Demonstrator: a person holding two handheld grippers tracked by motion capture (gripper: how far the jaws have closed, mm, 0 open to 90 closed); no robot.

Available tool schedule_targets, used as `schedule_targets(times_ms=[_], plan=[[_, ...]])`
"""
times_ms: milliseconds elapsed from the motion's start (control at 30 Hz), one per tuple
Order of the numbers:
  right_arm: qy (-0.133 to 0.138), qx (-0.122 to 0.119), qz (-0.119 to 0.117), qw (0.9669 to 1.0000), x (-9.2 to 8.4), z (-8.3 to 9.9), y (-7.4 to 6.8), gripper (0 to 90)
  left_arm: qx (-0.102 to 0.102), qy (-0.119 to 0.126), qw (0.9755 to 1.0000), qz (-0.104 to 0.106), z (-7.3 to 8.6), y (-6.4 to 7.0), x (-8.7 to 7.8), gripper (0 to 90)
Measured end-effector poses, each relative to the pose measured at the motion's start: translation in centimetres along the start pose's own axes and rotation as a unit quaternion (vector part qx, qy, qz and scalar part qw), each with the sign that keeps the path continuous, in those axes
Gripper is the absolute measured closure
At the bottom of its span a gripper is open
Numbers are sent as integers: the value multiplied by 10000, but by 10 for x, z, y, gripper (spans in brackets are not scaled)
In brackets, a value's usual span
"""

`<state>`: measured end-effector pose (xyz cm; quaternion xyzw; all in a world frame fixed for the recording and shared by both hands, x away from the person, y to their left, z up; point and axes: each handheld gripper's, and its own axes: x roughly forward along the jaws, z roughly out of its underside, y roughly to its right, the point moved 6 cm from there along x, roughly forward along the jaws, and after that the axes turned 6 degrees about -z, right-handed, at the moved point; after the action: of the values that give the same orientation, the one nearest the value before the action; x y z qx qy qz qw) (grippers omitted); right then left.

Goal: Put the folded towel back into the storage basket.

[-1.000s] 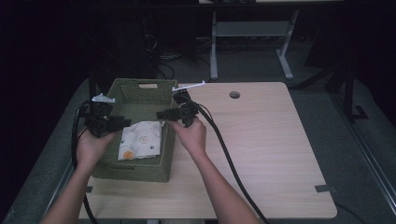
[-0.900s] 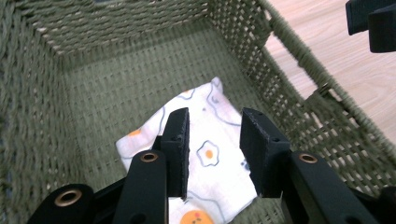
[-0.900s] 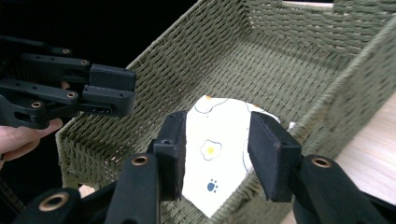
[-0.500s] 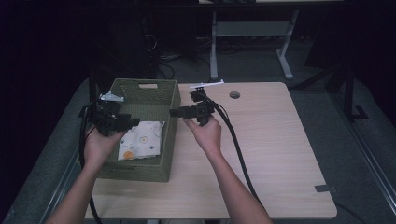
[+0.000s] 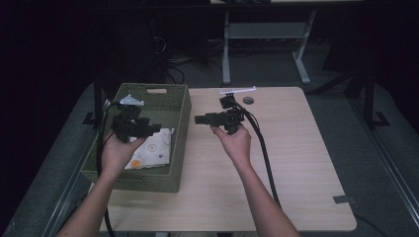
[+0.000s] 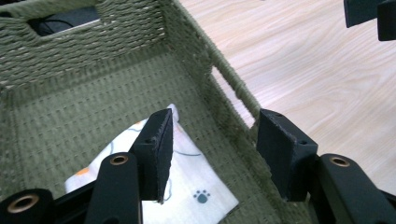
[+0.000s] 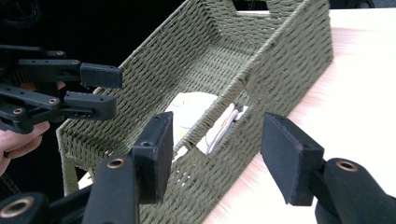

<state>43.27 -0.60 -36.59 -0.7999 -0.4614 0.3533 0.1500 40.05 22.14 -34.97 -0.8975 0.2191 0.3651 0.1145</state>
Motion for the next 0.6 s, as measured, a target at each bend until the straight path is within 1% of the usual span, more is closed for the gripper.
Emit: schedule_targets(times_ms=[33, 200, 233, 267, 433, 500, 600], plan=[[0, 0, 0, 10000, 0, 0, 0, 434, 48, -22, 10000, 7, -1, 1, 0, 466], [12, 37, 43, 10000, -9, 2, 6, 412, 23, 9, 10000, 87, -4, 10, 1, 462], [31, 16, 46, 10000, -11, 2, 7, 408, 69, 5, 9999, 99, -5, 12, 2, 461], [44, 44, 60, 10000, -13, 2, 8, 405, 90, 4, 9999, 104, -5, 14, 2, 461], [74, 98, 87, 9999, -22, 5, 14, 392, 114, 20, 9998, 148, -7, 20, 3, 435], [82, 117, 128, 9998, -26, 6, 17, 383, 82, 47, 9998, 185, -8, 23, 5, 426], [127, 122, 148, 9997, -32, 7, 20, 380, 114, 57, 9997, 224, -10, 28, 6, 413]])
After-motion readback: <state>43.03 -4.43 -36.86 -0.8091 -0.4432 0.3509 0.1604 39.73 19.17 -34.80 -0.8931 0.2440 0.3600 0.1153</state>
